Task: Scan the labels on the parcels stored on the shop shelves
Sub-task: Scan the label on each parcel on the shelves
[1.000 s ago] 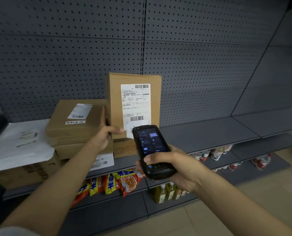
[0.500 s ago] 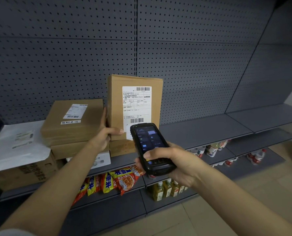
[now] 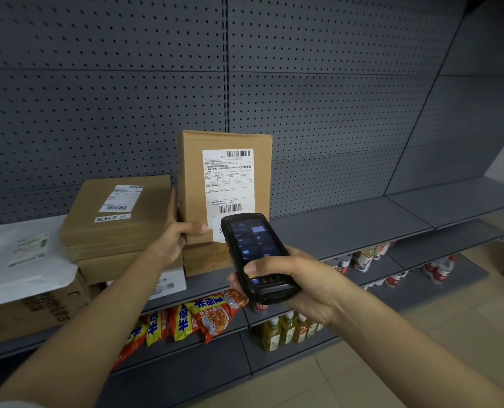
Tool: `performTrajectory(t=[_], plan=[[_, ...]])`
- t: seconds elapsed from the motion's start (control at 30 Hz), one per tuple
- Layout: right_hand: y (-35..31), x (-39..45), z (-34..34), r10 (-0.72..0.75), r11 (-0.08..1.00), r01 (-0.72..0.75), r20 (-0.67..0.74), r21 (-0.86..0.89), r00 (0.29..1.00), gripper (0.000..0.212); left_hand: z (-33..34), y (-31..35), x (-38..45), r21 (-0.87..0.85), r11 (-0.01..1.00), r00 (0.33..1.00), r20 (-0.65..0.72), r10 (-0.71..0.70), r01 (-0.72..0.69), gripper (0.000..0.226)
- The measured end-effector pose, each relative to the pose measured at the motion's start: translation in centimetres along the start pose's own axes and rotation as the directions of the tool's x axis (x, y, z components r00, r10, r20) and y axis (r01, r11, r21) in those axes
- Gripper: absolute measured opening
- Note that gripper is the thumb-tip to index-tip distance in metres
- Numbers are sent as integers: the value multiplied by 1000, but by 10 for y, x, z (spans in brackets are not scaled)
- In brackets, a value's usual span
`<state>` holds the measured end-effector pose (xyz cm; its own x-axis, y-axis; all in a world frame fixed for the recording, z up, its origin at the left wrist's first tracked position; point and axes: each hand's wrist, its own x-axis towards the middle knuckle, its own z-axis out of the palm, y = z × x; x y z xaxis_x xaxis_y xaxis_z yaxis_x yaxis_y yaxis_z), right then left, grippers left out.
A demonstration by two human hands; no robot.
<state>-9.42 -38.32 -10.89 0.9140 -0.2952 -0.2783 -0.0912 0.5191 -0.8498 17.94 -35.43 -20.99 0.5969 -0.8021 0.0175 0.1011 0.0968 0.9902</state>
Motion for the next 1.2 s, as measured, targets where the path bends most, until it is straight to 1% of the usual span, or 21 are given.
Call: performTrajectory(t=[0.07, 0.17, 0.23, 0.37, 0.47, 0.57, 0.7, 0.8, 1.03, 1.1, 1.2], plan=[[-1, 1, -1, -5, 1000, 5, 1, 10, 1000, 38, 0, 0, 2, -12, 1000, 1000, 0, -2, 2, 126], [-2, 1, -2, -5, 1000, 5, 2, 24, 1000, 37, -3, 0, 1, -12, 1000, 1000, 3, -17, 17, 135], [-2, 0, -3, -3, 1000, 3, 5, 30, 1000, 38, -4, -1, 1, -3, 1000, 1000, 4, -23, 23, 137], [-1, 0, -4, -8, 999, 8, -1, 37, 1000, 36, -1, -4, 4, 4, 1000, 1000, -26, 1, -1, 126], [-1, 0, -7, -10, 999, 10, -4, 34, 1000, 40, -1, -4, 4, -1, 1000, 999, -33, -1, 1, 125], [-2, -1, -8, 0, 1000, 0, 3, 26, 1000, 39, -4, -6, 6, 4, 1000, 1000, -28, -1, 1, 125], [-1, -1, -8, -2, 1000, 2, 1, 11, 1000, 40, -6, -8, 7, 12, 1000, 1000, -13, -17, 17, 132], [-1, 1, -10, -5, 1000, 4, 5, 29, 1000, 42, -5, -9, 8, -4, 1000, 1000, -7, -27, 27, 128], [2, 5, -11, -13, 999, 13, 19, 31, 1000, 33, -7, -12, 13, -26, 999, 999, -5, -33, 33, 132], [2, 8, -12, -14, 1000, 14, 5, 10, 1000, 34, -6, -14, 15, -46, 998, 999, 0, -37, 37, 130], [3, 16, -16, -6, 999, 4, -43, -32, 999, 43, -2, -17, 19, -48, 997, 998, 23, -63, 64, 135]])
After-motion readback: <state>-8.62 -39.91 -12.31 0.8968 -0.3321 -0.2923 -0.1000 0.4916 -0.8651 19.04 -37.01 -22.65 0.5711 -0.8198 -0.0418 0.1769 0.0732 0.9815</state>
